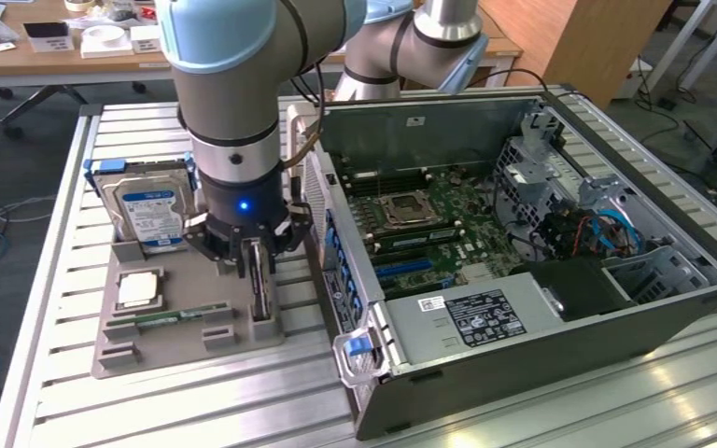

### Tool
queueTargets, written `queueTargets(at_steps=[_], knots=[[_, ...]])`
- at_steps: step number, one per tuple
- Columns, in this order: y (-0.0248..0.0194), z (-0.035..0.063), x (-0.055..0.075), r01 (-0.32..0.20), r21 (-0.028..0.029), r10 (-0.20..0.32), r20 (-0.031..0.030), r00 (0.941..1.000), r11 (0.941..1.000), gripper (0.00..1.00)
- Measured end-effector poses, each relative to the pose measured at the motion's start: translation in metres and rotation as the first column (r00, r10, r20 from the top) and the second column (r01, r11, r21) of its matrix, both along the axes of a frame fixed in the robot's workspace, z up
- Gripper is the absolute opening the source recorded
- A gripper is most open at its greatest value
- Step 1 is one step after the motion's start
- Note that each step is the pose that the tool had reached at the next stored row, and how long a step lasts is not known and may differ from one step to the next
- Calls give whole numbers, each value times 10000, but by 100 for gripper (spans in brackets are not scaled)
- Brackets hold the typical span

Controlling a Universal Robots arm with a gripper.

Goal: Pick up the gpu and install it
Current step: 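Pick up the gpu and move the gpu toward the slot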

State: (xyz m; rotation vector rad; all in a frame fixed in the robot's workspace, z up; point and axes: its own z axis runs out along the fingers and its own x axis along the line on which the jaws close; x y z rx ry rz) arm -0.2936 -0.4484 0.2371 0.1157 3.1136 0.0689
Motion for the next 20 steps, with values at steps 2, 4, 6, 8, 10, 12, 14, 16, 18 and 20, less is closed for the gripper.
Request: queueTargets(at_steps=[2,4,6,8,10,12,14,16,18,20], knots=[[22,-29,1,-2,11,2,0,10000,10000,43],[24,-44,0,0,17,0,-1,10000,10000,43],[24,-44,0,0,16,0,-2,10000,10000,43],[31,-47,-1,3,21,-3,1,10000,10000,43],[41,-49,0,1,33,-1,0,10000,10000,43],[52,-51,1,-1,53,1,0,10000,10000,43],[56,-53,0,-2,66,2,0,10000,10000,43],[57,-52,0,0,66,0,-1,10000,10000,43],[57,-53,0,0,67,0,-1,10000,10000,43],[57,-53,0,0,67,0,-1,10000,10000,43]])
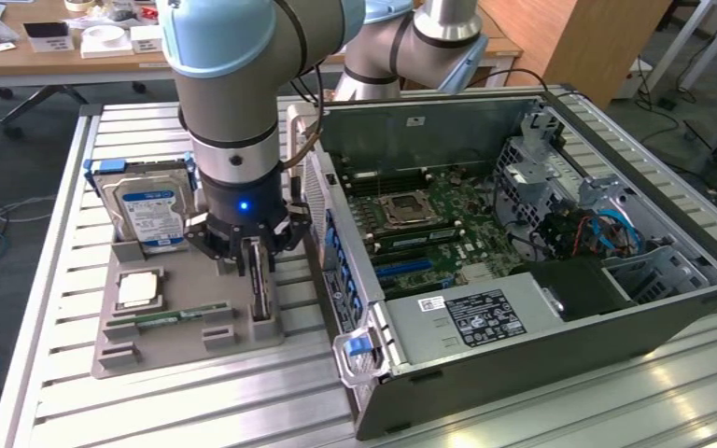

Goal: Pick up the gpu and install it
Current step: 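Pick up the gpu and move the gpu toward the slot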

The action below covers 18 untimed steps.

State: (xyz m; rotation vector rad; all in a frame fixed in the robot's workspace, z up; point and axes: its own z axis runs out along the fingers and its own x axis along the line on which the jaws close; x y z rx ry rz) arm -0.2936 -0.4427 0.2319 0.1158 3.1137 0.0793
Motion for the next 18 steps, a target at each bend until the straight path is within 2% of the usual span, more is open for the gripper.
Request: queueTargets(at_steps=[4,5,11,12,18], knots=[[0,0,0,0,0,0,0,10000,10000,42],[0,0,0,0,0,0,0,10000,10000,35],[0,0,0,0,1,0,-1,10000,10000,33],[0,0,0,0,-1,0,-2,10000,10000,27],[0,0,0,0,0,0,0,10000,10000,27]])
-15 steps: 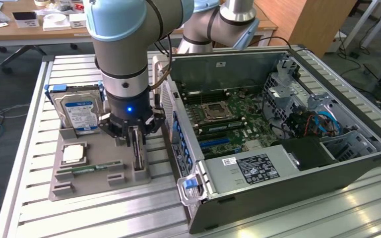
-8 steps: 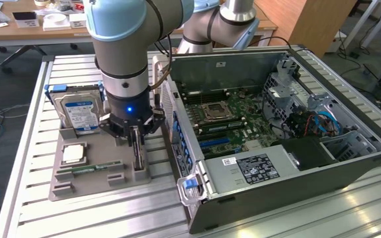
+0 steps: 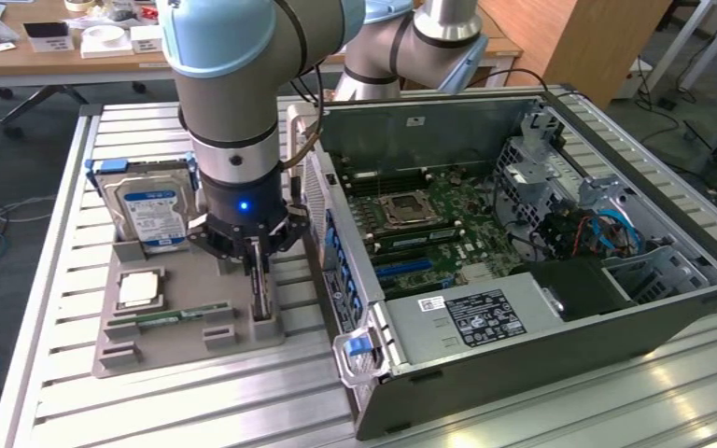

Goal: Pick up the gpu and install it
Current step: 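Pick up the gpu and move the gpu toward the slot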

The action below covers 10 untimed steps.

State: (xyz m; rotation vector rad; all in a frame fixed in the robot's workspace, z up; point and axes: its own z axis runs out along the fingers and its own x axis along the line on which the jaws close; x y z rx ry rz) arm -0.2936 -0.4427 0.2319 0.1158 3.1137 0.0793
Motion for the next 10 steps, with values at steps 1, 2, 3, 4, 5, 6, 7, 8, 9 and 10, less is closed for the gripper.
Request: queueTargets(at_steps=[1,2,3,4,5,6,7,8,9,10], knots=[[0,0,0,0,-1,0,1,10000,10000,27],[0,0,0,0,-1,0,0,10000,10000,27],[0,0,0,0,0,0,0,10000,10000,27],[0,0,0,0,0,0,0,10000,10000,27],[0,0,0,0,0,0,0,10000,10000,27],[0,0,0,-7,0,7,0,10000,10000,27],[0,0,0,-51,-1,51,1,10000,10000,27],[0,0,0,-126,0,126,1,9999,9999,27],[0,0,0,-186,0,186,1,9998,9998,27],[0,0,0,-219,0,219,0,9998,9998,27]])
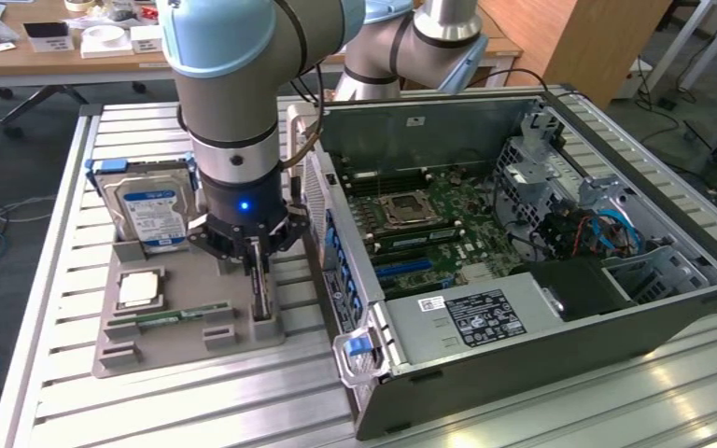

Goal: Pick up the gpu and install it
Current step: 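Pick up the gpu and move the gpu toward the slot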

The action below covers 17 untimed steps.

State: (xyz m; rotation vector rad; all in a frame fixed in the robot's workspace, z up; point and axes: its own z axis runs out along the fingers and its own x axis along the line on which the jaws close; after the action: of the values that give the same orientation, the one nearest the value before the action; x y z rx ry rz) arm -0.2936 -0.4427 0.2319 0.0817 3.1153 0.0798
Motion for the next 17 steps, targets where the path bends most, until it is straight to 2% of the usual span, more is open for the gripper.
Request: queueTargets(at_steps=[12,17], knots=[[0,3,1,-5,3,5,3,10000,10000,27],[0,71,1,-5,0,5,0,10000,10000,27]])
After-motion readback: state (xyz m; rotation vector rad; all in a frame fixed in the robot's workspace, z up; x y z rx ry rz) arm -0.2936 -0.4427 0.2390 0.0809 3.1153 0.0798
